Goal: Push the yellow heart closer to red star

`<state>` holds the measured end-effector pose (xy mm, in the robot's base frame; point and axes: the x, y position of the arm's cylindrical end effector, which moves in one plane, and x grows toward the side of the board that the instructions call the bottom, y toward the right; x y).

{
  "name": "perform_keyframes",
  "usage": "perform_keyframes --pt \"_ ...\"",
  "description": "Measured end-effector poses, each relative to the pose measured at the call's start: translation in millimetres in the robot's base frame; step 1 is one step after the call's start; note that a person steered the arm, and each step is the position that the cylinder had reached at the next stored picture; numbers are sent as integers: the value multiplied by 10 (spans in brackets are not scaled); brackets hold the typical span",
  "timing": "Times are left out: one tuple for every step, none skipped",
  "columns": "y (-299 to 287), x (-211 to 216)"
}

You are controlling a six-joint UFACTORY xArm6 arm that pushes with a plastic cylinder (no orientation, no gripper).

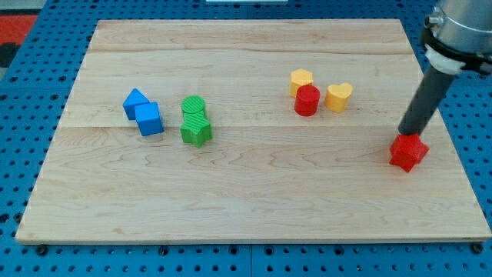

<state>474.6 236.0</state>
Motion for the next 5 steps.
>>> perform_keyframes --pt "0 369" --pt "-171 670" --pt "-98 421" --pt "-72 -183" --pt "-600 -572"
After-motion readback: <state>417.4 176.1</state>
